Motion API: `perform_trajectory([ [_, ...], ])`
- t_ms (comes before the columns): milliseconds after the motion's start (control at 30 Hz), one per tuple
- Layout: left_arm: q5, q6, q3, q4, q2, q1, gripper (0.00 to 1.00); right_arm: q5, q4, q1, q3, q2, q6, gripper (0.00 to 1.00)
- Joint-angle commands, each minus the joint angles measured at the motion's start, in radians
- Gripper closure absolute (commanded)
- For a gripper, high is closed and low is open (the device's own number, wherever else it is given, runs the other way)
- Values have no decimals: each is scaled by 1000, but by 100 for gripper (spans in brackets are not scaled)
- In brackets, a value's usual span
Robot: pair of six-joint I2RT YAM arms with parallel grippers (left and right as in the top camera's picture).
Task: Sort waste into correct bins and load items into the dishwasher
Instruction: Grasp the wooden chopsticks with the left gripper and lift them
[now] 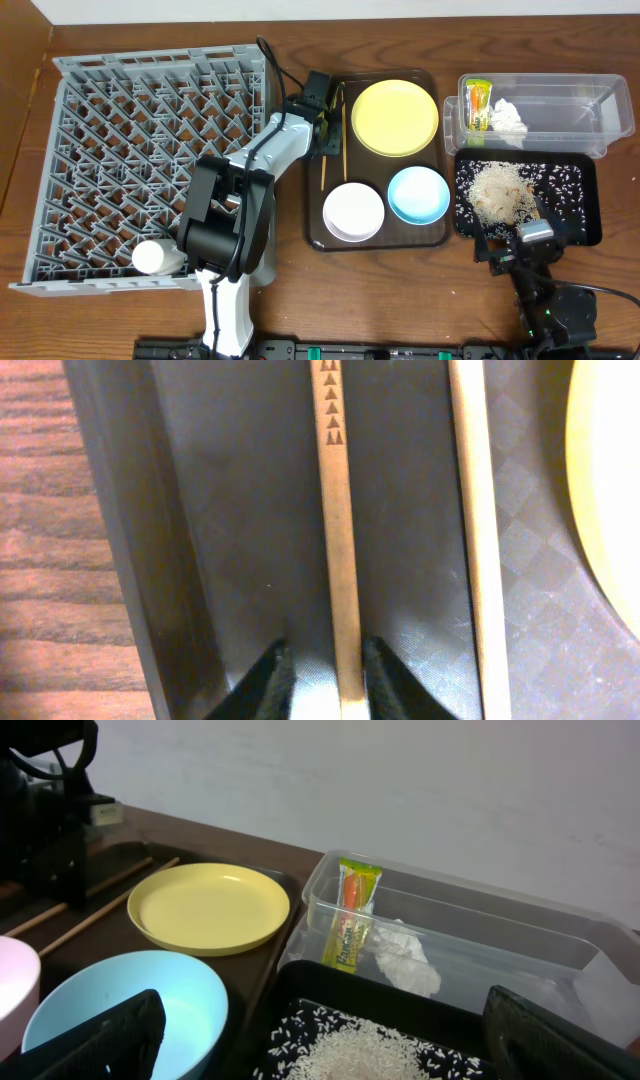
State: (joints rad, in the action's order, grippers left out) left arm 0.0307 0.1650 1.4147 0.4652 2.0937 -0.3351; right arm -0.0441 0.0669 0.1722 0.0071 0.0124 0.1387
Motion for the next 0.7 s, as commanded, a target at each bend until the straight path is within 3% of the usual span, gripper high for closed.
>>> perform_trajectory([
  [0,14,10,13,23,42,2,85,10,4,-6,-2,-6,-11,1],
  [67,14,10,15,38,35,2,92,10,4,-6,-2,-6,-11,1],
  [300,15,64,52,119,-56,31,92,10,4,-6,-2,-6,-11,1],
  [533,10,73,52,235,-286,78,92,10,4,-6,-2,-6,-11,1],
  [667,-89,62,52,355,-362,112,92,10,4,-6,-2,-6,-11,1],
])
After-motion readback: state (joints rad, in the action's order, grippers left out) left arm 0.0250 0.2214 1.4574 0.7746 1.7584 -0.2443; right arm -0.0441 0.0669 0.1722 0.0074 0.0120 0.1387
